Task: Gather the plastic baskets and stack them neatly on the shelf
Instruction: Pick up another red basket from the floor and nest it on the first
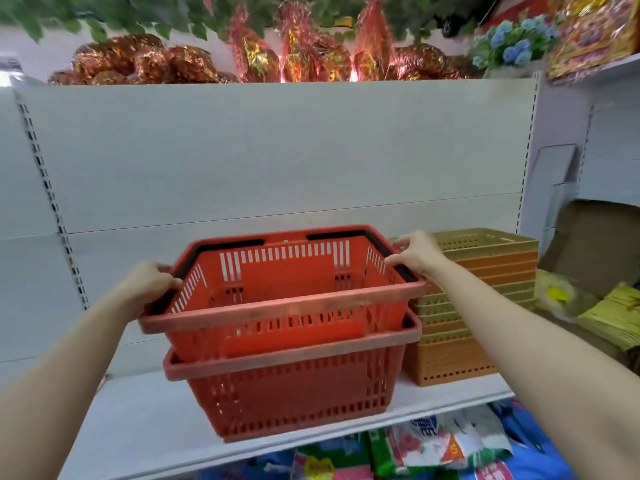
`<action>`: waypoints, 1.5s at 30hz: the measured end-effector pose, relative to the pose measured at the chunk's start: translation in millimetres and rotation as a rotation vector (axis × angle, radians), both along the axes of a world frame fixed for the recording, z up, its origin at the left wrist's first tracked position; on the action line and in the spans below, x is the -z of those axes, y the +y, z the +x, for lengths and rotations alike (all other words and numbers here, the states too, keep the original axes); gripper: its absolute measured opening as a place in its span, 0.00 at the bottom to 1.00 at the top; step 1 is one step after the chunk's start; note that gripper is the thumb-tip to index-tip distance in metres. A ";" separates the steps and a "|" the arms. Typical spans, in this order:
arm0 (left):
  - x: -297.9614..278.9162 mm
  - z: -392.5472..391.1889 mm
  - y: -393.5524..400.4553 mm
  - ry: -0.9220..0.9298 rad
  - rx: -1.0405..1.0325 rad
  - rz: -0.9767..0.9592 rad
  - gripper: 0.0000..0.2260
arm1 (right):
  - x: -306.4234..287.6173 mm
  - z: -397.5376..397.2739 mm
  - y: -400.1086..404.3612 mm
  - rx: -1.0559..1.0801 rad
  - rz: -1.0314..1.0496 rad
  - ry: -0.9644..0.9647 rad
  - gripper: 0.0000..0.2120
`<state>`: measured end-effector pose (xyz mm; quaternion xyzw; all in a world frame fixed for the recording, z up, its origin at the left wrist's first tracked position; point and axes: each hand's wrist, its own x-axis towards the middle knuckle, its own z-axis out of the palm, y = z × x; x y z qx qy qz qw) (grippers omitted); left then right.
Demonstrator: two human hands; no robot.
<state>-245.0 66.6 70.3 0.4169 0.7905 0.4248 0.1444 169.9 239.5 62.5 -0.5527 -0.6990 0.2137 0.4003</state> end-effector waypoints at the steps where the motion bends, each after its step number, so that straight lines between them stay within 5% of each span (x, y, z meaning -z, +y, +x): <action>1: 5.4 -7.3 2.1 -0.039 0.010 -0.016 0.09 | 5.6 -0.3 2.9 -0.009 -0.030 -0.008 0.26; 6: 51.5 -16.1 0.7 -0.251 0.129 -0.035 0.12 | 35.1 3.1 8.8 -0.113 -0.160 -0.024 0.26; 10: 82.5 -2.0 -10.6 -0.452 0.161 0.148 0.14 | 53.2 12.0 -16.1 -0.150 -0.144 -0.017 0.20; 12: 100.3 16.7 -24.7 -0.252 0.080 0.259 0.21 | 72.0 12.4 -40.8 -0.125 0.016 -0.056 0.17; 15: 141.7 47.4 -47.4 0.301 0.087 0.368 0.35 | 118.3 8.1 -71.6 -0.104 0.337 -0.206 0.30; 18: 168.4 48.4 -44.3 0.616 0.078 0.396 0.39 | 146.8 9.9 -65.1 -0.080 0.517 -0.318 0.36; 26: 167.7 52.4 -28.6 0.667 0.023 0.441 0.38 | 144.6 10.4 -40.7 -0.085 0.501 -0.302 0.38; 29: 166.1 53.4 -27.6 0.657 -0.006 0.420 0.29 | 142.8 9.7 -40.9 -0.074 0.492 -0.314 0.40; 32: 162.7 53.6 -33.3 0.654 -0.006 0.342 0.29 | 142.1 10.5 -45.9 -0.076 0.488 -0.341 0.39; 38: 160.4 40.7 -78.0 0.769 -0.047 0.296 0.40 | 137.0 -12.2 -86.8 -0.024 0.768 -0.358 0.31; 45: 176.8 -14.7 -162.0 0.960 -0.111 0.263 0.27 | 139.7 -96.8 -165.4 -0.203 0.940 -0.302 0.25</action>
